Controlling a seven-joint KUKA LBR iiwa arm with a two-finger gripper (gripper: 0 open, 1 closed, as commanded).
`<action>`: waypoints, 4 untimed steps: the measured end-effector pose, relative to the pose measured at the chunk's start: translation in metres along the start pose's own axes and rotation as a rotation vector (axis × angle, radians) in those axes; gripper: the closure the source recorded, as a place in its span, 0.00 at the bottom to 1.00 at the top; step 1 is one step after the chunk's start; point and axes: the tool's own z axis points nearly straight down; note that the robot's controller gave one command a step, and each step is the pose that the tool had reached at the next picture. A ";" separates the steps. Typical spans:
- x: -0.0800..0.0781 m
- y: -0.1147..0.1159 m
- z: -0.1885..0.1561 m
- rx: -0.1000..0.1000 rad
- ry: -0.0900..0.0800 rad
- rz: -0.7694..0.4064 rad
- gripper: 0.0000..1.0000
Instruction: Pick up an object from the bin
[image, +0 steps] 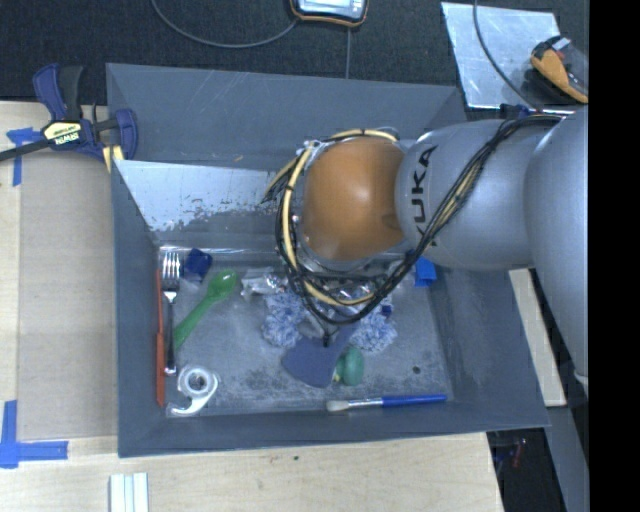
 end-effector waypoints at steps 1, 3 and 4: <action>-0.005 -0.003 -0.001 0.003 -0.009 -0.084 1.00; -0.003 -0.001 -0.014 -0.004 -0.003 -0.106 1.00; -0.004 -0.003 -0.046 0.001 -0.005 -0.102 1.00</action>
Offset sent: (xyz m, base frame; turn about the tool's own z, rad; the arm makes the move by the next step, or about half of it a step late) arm 0.0000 0.0000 0.0000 0.0000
